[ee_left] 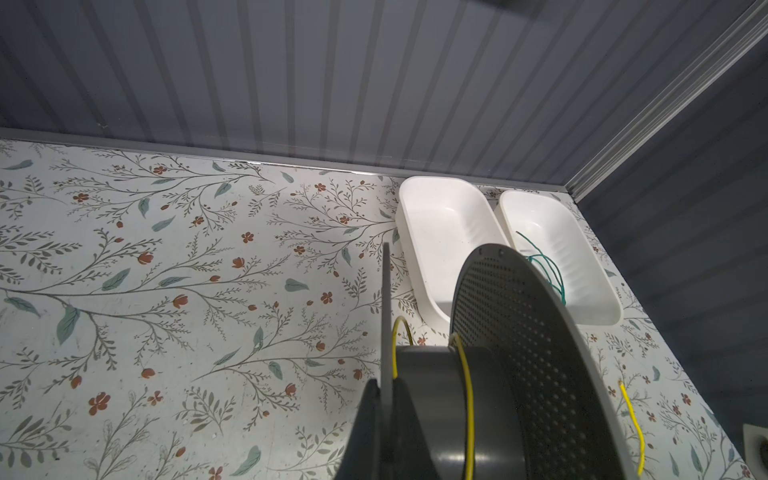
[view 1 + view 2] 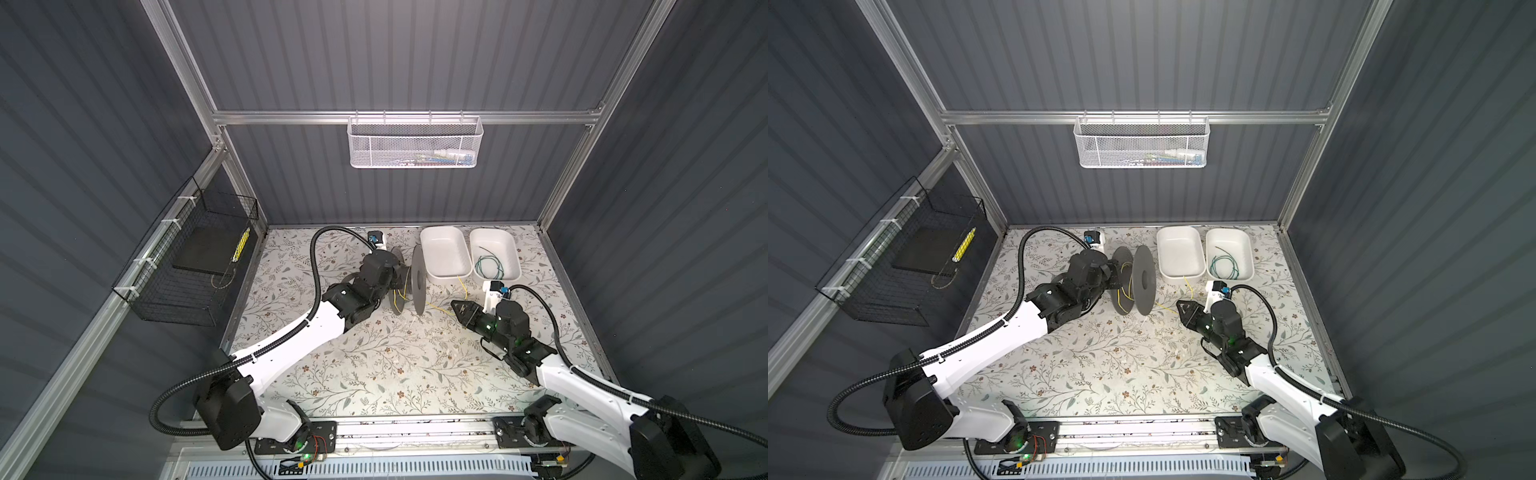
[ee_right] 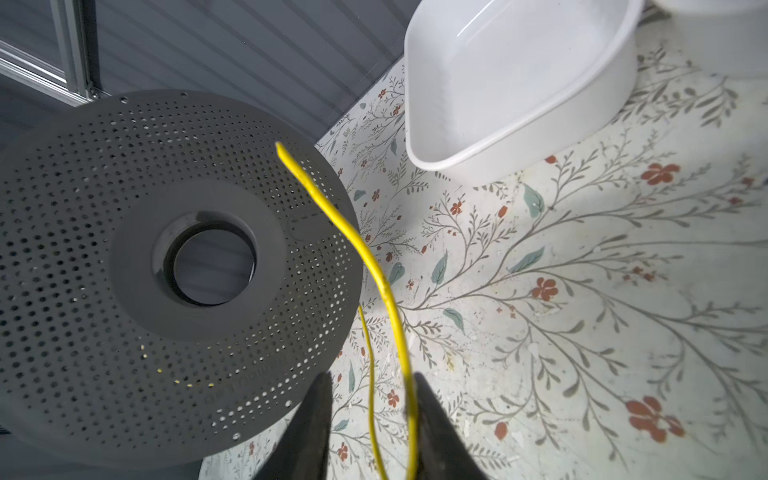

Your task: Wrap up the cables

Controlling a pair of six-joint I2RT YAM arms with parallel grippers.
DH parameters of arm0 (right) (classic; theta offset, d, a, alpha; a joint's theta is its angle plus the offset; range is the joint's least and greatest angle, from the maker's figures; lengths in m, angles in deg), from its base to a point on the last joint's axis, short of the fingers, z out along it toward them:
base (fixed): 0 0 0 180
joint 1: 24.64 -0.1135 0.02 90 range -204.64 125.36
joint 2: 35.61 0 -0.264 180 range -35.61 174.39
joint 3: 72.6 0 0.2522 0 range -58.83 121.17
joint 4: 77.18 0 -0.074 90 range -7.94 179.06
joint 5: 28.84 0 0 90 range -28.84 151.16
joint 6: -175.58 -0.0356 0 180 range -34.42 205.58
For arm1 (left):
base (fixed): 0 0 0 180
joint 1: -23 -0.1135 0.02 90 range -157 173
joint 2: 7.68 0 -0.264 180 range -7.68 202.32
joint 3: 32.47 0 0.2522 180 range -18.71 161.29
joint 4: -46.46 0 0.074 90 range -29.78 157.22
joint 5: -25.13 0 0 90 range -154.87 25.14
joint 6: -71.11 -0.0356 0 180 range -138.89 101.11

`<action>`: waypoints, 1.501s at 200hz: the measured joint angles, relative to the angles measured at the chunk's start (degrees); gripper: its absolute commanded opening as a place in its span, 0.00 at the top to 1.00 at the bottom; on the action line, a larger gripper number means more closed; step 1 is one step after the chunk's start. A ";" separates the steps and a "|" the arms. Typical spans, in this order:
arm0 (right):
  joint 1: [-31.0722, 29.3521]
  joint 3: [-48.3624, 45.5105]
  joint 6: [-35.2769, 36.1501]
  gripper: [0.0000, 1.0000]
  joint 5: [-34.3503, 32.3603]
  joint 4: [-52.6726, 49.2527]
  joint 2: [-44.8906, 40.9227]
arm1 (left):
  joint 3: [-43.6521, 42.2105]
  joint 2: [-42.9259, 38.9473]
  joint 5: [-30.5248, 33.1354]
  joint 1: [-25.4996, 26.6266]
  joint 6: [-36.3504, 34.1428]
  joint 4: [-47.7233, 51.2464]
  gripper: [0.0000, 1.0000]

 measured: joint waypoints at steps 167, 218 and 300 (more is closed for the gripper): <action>3.50 1.88 10.75 0.43 4.44 -13.31 -1.90 | -0.42 2.01 -6.23 0.00 -1.09 10.97 1.00; 3.80 0.46 11.19 0.43 4.90 -17.79 -6.38 | -0.33 4.22 -5.70 0.00 -2.16 11.58 1.00; 1.75 -11.19 4.07 0.52 8.76 -25.27 -12.61 | -0.39 4.44 -4.66 0.00 -2.40 10.64 1.00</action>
